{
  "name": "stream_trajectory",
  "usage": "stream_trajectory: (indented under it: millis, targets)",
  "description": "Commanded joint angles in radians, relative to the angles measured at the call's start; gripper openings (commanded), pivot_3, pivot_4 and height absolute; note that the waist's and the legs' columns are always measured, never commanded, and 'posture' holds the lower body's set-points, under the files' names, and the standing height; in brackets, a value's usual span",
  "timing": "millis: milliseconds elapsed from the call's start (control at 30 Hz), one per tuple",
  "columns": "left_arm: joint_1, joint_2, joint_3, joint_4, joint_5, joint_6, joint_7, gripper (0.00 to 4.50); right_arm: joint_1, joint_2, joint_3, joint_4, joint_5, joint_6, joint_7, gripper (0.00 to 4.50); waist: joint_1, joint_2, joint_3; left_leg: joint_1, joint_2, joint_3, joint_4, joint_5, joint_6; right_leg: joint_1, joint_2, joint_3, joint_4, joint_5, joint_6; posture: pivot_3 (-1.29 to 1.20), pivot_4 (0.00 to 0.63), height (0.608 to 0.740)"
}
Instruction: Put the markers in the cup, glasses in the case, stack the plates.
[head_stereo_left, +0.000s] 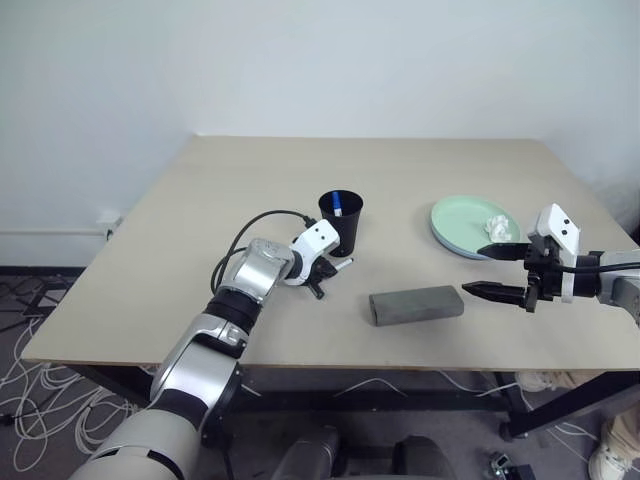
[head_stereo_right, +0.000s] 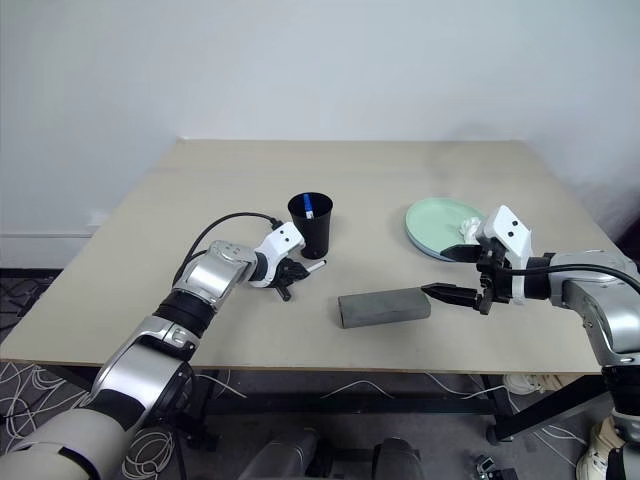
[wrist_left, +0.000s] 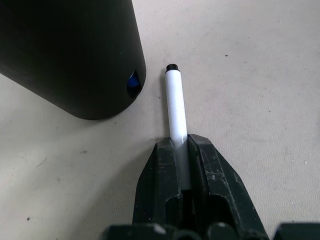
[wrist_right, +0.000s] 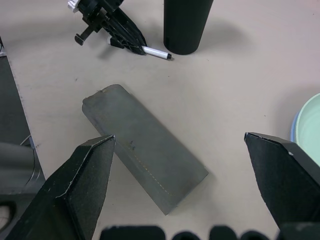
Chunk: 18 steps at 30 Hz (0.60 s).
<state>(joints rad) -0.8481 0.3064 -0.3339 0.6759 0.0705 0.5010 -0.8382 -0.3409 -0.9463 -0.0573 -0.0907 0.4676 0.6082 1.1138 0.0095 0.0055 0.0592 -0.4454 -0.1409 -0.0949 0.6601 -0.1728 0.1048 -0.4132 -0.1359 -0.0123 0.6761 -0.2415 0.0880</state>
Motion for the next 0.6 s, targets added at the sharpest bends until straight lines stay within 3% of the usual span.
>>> stream_trajectory:
  millis: [33, 300, 533, 600]
  targets:
    - [-0.014, 0.022, -0.001, -0.015, 0.022, -0.001, -0.010, 0.05, -0.021, -0.005, -0.026, -0.013, 0.002, -0.012, 0.001, 4.50, 0.000, 0.000, 0.000, 0.000, 0.000, 0.000, 0.000, 0.000, 0.000, 0.000, 0.000, 0.000, 0.000, 0.000, 0.000, 0.00, 0.000, 0.692]
    - [0.049, 0.087, 0.009, -0.284, -0.092, -0.004, -0.259, 0.05, -0.028, -0.009, -0.025, -0.008, 0.006, -0.008, 0.012, 4.50, 0.001, 0.000, 0.000, -0.001, 0.000, 0.000, -0.001, 0.000, 0.000, -0.001, 0.000, 0.000, -0.001, 0.000, 0.000, 0.00, 0.000, 0.692]
    - [0.064, 0.099, 0.012, -0.335, -0.107, 0.020, -0.280, 0.05, -0.029, -0.009, -0.026, -0.008, 0.006, -0.007, 0.013, 4.50, 0.000, 0.000, 0.000, -0.001, 0.000, 0.000, -0.001, 0.000, 0.000, -0.001, 0.000, 0.000, -0.001, 0.000, 0.000, 0.00, 0.000, 0.692]
    - [-0.016, 0.055, 0.140, -0.412, -0.264, 0.078, -0.312, 0.05, -0.027, -0.008, -0.026, -0.009, 0.006, -0.007, 0.013, 4.50, 0.000, 0.000, 0.000, -0.001, 0.000, 0.000, -0.001, 0.000, 0.000, -0.001, 0.000, 0.001, 0.000, 0.000, 0.000, 0.00, 0.000, 0.692]
